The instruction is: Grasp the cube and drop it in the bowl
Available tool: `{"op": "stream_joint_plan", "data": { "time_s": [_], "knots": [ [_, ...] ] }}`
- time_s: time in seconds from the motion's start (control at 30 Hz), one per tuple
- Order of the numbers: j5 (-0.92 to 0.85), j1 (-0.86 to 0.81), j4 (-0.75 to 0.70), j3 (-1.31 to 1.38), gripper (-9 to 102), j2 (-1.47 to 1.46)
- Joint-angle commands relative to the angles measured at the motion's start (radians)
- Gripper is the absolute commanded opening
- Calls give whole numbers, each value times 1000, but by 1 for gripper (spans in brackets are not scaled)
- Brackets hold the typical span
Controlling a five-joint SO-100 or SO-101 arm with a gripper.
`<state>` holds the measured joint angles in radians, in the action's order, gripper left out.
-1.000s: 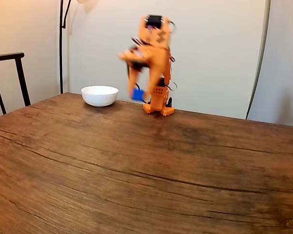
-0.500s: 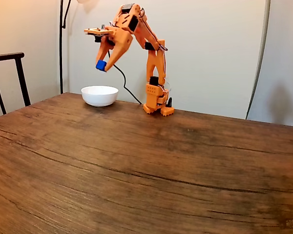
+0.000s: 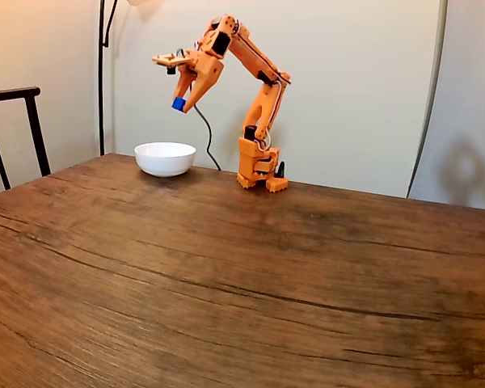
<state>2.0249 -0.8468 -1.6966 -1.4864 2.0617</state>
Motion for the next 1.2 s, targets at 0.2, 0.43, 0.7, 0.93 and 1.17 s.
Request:
{"op": "stream_joint_plan", "data": {
  "time_s": [0.2,0.43,0.7,0.93,1.17],
  "knots": [
    [72,-204,126,-252,6,156],
    [121,-330,255,-350,6,166],
    [210,-522,403,-440,6,152],
    [287,-669,598,-597,6,149],
    [304,-724,854,-782,6,94]
  ]
}}
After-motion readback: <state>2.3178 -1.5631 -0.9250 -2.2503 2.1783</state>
